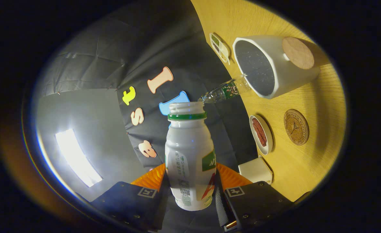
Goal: Take the bottle from table, then pour the juice into the cup, finally place the bottle on the coaster
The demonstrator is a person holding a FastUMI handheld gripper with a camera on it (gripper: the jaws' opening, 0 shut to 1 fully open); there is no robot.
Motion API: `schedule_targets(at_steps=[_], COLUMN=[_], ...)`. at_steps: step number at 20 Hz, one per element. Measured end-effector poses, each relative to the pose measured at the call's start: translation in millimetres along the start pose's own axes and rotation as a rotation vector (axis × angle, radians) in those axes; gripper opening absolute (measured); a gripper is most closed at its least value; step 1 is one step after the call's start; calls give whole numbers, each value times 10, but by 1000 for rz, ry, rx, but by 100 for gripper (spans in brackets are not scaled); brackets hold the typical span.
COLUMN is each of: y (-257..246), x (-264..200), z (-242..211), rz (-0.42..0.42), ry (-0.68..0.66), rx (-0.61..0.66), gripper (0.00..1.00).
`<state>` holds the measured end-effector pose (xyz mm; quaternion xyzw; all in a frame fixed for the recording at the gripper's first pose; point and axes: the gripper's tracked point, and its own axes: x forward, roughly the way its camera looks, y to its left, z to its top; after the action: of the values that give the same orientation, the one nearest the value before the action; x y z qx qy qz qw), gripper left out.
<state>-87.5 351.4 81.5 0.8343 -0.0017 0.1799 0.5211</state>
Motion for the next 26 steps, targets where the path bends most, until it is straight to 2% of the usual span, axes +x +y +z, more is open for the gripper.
schedule_targets(at_steps=[26], y=[89], x=[23], z=[389], rz=[19], ry=[-189], rx=[274], gripper=[63])
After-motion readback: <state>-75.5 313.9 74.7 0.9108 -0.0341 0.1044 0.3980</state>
